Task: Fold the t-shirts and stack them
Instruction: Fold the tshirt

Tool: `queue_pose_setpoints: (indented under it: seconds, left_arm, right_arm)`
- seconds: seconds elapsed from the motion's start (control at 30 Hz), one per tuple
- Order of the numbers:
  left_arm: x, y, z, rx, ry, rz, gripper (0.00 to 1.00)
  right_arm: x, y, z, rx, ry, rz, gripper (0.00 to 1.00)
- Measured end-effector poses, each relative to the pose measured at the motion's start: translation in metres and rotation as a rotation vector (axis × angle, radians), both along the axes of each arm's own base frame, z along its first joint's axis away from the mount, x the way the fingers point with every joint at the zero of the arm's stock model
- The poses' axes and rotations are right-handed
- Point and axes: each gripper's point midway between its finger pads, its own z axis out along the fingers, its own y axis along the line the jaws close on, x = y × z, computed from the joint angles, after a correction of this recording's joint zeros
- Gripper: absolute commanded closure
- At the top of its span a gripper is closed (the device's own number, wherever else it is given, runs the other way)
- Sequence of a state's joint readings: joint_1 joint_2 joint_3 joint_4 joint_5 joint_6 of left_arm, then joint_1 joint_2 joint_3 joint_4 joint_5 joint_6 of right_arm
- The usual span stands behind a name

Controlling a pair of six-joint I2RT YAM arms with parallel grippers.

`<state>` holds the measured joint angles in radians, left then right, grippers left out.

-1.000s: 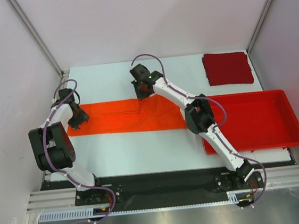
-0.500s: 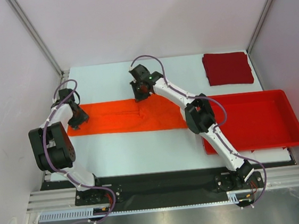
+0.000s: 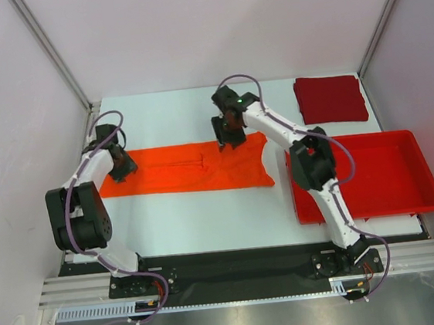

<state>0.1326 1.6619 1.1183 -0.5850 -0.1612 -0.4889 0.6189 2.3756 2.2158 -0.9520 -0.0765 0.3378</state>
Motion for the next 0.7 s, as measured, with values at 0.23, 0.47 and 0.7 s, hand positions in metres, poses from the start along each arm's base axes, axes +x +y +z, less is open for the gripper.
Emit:
queue_pose_setpoints:
  seconds: [0.23, 0.47, 0.7]
  left_arm:
    - [0.013, -0.122, 0.025, -0.124, -0.102, -0.302, 0.73]
    - [0.027, -0.246, 0.041, -0.292, -0.163, -0.579, 0.92]
    - [0.03, -0.298, 0.006, -0.314, -0.089, -0.678, 0.94]
  right_arm:
    - [-0.073, -0.077, 0.053, -0.078, 0.015, -0.032, 0.59]
    - [-0.107, -0.103, 0.039, -0.117, 0.021, -0.064, 0.95]
    - [-0.126, -0.117, -0.01, -0.163, 0.092, -0.108, 0.99]
